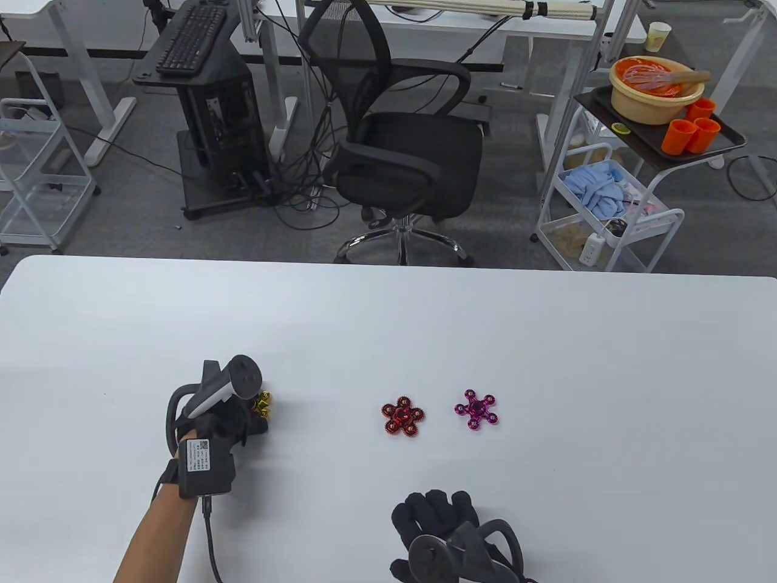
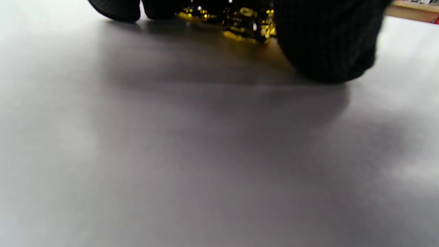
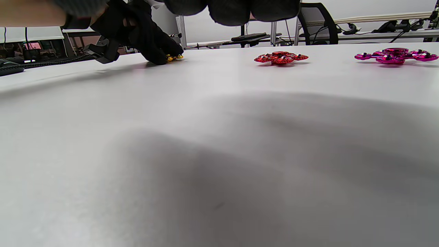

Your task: Flick fidget spinner to spin

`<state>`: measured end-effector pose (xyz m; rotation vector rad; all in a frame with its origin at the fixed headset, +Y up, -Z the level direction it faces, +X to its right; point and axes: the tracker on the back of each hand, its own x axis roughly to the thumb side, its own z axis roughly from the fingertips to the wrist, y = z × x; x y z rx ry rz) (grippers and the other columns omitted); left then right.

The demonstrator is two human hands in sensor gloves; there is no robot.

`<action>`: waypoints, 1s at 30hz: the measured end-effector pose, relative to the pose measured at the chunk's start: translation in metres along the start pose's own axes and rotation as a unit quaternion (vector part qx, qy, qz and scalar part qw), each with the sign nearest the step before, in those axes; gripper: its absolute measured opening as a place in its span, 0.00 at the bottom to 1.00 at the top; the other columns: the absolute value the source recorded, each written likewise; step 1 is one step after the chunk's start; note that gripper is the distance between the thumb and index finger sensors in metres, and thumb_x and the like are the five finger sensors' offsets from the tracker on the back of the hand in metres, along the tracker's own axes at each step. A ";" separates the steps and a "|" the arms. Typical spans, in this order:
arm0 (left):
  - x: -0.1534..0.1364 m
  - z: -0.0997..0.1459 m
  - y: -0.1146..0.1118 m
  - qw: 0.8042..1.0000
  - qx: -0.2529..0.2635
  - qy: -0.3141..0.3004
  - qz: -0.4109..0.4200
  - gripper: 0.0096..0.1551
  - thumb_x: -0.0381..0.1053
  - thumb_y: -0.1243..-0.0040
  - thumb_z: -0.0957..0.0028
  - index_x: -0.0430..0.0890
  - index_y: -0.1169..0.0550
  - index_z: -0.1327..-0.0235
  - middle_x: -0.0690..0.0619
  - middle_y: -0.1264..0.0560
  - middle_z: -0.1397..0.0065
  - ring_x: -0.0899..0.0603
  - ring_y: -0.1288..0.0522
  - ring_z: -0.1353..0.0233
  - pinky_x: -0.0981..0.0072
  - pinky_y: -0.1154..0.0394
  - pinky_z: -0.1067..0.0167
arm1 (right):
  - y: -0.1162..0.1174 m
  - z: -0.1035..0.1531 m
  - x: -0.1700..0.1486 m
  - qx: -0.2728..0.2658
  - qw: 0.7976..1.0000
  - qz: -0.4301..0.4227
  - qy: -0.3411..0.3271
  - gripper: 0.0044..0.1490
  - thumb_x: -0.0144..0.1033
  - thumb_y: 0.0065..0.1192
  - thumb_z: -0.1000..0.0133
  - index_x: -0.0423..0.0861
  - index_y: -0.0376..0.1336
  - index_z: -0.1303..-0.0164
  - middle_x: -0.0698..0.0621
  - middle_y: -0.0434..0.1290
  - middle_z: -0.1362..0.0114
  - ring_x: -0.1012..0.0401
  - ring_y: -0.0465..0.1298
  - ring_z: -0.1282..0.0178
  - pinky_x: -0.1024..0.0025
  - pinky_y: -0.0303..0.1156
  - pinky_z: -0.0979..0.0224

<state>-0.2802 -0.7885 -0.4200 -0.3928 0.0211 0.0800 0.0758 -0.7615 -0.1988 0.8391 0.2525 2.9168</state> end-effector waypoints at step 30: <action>0.084 0.113 -0.043 0.973 0.057 -0.225 -0.009 0.49 0.63 0.28 0.67 0.45 0.35 0.35 0.39 0.36 0.25 0.34 0.31 0.28 0.38 0.33 0.33 | 0.001 0.000 0.005 -0.001 1.000 0.000 -0.009 0.46 0.60 0.46 0.47 0.47 0.42 0.25 0.39 0.45 0.17 0.35 0.47 0.20 0.30 0.38 0.23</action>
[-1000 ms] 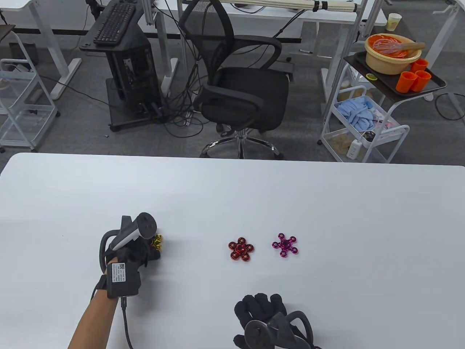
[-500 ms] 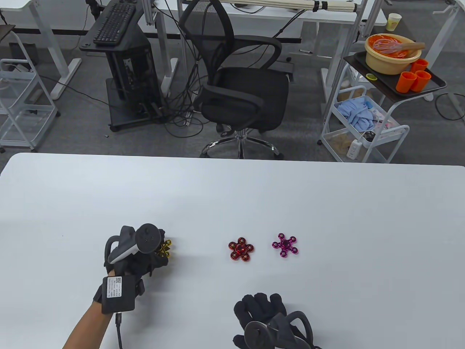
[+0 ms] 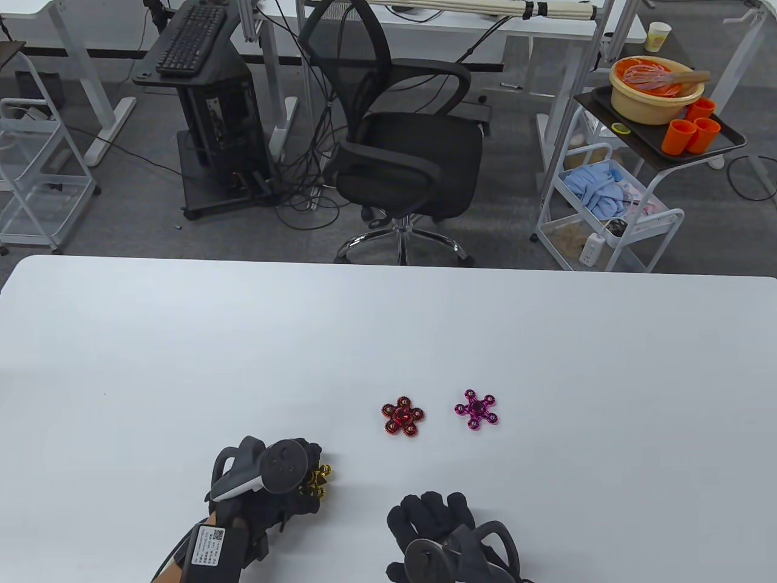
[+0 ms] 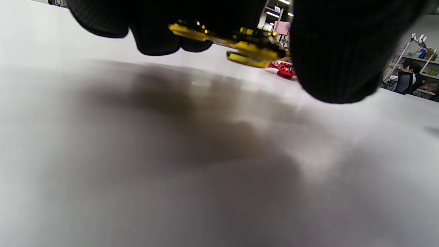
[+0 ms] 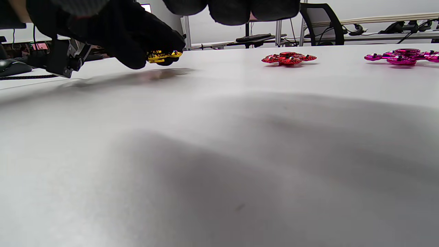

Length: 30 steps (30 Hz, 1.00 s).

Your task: Flick fidget spinner to spin

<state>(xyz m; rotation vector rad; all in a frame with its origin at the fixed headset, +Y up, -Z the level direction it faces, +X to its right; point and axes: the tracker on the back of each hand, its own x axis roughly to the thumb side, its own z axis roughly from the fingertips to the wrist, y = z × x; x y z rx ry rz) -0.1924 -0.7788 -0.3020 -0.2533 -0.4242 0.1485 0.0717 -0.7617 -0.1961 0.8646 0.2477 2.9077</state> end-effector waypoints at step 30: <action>-0.001 0.013 -0.018 0.999 -0.049 0.018 -0.006 0.51 0.64 0.34 0.62 0.48 0.43 0.31 0.44 0.46 0.20 0.36 0.44 0.21 0.34 0.44 0.28 | -0.001 -0.099 0.044 0.037 0.999 0.035 0.012 0.41 0.53 0.48 0.44 0.50 0.42 0.25 0.40 0.41 0.17 0.36 0.43 0.19 0.30 0.36 0.22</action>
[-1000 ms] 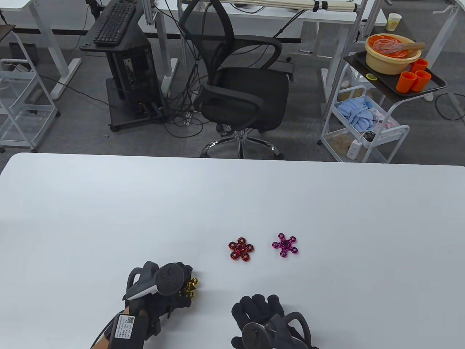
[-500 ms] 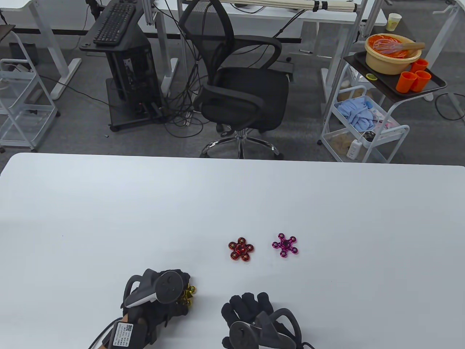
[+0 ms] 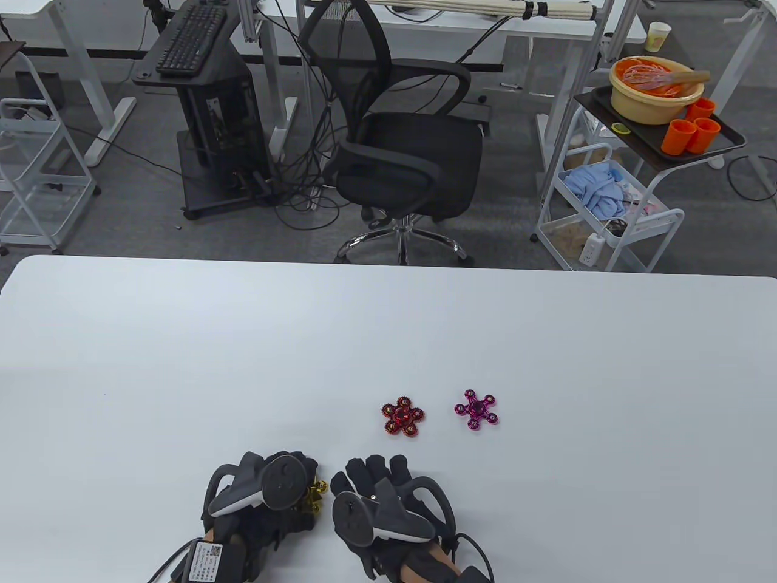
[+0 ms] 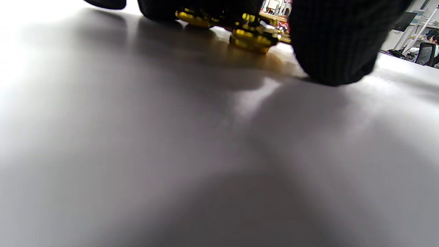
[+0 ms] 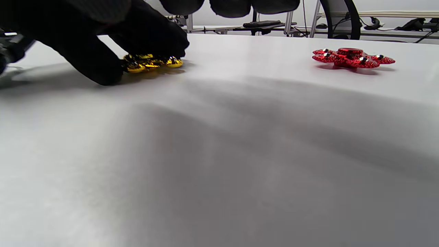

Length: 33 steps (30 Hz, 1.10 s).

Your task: Flick fidget spinner to spin

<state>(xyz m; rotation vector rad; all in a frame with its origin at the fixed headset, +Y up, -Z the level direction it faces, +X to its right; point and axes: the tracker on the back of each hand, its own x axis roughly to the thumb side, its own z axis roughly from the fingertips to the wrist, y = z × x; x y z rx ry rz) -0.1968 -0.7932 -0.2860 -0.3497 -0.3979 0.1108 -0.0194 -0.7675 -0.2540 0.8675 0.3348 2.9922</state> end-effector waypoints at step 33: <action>-0.001 0.032 -0.003 0.999 -0.042 0.019 -0.024 0.45 0.71 0.45 0.59 0.56 0.44 0.31 0.40 0.58 0.19 0.32 0.55 0.19 0.33 0.50 0.27 | -0.001 0.036 0.018 0.045 0.996 -0.073 -0.034 0.31 0.44 0.50 0.42 0.52 0.52 0.28 0.39 0.42 0.17 0.35 0.43 0.20 0.31 0.34 0.23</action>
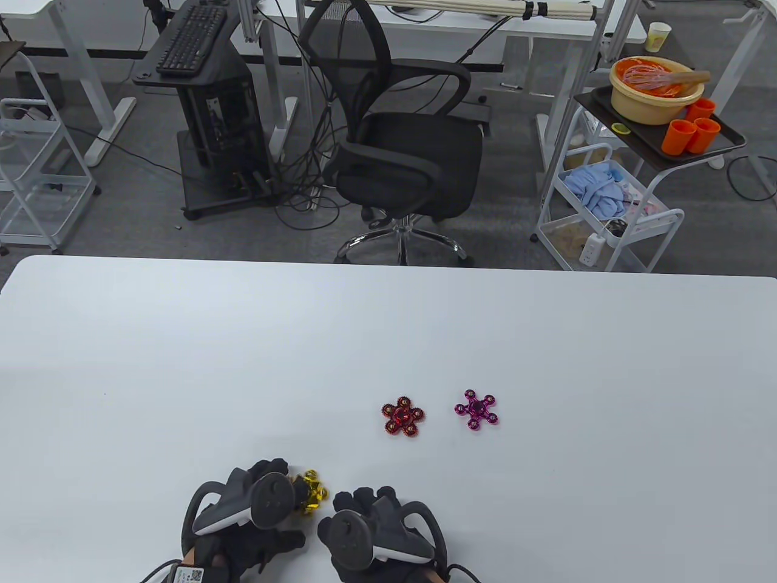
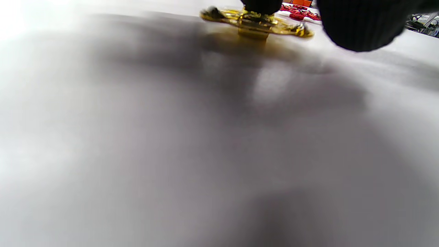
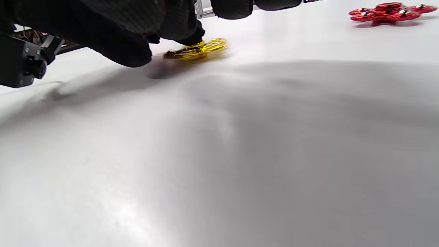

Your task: Flick fidget spinner to spin

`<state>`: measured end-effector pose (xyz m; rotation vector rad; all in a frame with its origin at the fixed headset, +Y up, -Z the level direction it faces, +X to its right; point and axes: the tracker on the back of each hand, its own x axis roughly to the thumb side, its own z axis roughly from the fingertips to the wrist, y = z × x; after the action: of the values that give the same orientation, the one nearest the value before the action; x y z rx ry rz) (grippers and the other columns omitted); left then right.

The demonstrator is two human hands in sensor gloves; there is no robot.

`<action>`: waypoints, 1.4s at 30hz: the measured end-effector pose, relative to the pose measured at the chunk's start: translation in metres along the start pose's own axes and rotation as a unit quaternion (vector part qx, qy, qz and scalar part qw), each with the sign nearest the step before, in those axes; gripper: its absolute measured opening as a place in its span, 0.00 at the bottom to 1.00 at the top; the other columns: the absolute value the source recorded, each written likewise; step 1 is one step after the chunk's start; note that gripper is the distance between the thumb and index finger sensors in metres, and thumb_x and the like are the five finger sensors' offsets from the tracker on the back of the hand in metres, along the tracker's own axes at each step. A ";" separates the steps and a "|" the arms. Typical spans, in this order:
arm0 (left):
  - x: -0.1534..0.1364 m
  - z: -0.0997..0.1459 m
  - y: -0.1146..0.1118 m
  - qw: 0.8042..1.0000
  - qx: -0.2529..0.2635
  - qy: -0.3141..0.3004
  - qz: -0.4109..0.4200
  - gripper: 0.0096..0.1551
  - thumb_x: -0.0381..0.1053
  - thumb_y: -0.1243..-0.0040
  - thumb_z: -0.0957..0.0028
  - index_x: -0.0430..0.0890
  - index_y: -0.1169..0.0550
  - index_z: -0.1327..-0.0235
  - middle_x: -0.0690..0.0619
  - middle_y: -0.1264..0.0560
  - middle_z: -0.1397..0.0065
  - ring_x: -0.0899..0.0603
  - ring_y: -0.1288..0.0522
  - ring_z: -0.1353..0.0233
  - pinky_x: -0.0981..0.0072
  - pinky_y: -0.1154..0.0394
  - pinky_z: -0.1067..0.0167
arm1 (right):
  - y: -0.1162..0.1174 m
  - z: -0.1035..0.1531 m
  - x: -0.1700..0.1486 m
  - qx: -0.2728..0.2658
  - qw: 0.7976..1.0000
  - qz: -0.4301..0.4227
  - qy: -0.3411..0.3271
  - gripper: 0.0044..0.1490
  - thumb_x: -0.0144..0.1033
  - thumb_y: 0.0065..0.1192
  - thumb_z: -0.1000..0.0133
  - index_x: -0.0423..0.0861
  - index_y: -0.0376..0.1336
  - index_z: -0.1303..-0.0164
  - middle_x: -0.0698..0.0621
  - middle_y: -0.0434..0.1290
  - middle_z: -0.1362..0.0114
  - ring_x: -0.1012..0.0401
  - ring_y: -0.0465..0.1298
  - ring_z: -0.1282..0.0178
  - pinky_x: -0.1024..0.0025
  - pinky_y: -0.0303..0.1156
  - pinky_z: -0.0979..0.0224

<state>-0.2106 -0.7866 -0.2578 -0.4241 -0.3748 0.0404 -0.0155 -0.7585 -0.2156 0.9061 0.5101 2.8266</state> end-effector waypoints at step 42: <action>0.011 0.005 0.006 0.999 0.046 0.005 -0.026 0.54 0.69 0.45 0.59 0.50 0.57 0.30 0.40 0.61 0.19 0.32 0.54 0.19 0.33 0.48 0.27 | -0.049 -0.069 -0.129 -0.089 0.981 0.014 0.172 0.52 0.56 0.59 0.49 0.46 0.40 0.26 0.41 0.46 0.17 0.33 0.52 0.20 0.30 0.44 0.21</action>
<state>-0.2014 -0.7782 -0.2522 -0.3225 -0.3735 0.0045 0.0501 -0.7606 -0.3558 0.3971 0.2722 3.0074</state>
